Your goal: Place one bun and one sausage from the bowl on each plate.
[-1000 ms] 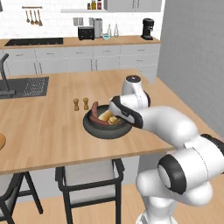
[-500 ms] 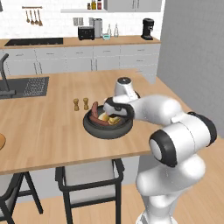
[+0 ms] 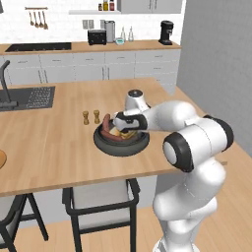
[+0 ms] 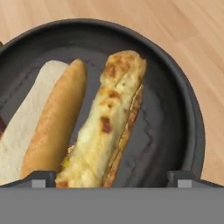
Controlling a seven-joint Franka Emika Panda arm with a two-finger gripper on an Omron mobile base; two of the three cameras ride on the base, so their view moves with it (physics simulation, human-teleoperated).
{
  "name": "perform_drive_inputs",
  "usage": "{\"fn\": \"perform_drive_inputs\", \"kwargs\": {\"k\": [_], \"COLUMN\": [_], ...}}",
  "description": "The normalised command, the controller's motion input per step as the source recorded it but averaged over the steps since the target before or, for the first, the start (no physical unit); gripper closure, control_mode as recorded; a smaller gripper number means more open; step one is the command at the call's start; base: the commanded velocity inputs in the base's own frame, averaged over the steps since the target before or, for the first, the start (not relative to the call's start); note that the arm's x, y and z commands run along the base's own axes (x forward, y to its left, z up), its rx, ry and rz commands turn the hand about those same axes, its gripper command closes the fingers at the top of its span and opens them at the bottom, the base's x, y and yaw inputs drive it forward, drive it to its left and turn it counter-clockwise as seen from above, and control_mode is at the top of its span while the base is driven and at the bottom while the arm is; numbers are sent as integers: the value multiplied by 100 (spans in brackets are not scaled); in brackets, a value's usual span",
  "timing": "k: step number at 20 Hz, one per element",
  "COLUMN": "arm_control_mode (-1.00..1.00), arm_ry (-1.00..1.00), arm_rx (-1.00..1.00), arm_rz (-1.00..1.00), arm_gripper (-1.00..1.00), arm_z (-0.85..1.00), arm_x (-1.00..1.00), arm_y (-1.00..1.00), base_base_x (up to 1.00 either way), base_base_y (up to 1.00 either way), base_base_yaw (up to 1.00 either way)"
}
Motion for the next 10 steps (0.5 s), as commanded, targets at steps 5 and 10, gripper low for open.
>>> {"fn": "perform_drive_inputs", "kwargs": {"k": [5, 10], "arm_control_mode": [-100, -100], "arm_ry": [0, 0], "arm_rx": [0, 0], "arm_rz": [0, -3], "arm_gripper": [-100, -100], "arm_z": [-27, -35], "arm_x": [20, -3], "arm_y": [4, -1], "base_base_x": [0, 0], "base_base_y": [0, 0], "base_base_yaw": [0, 0]}}
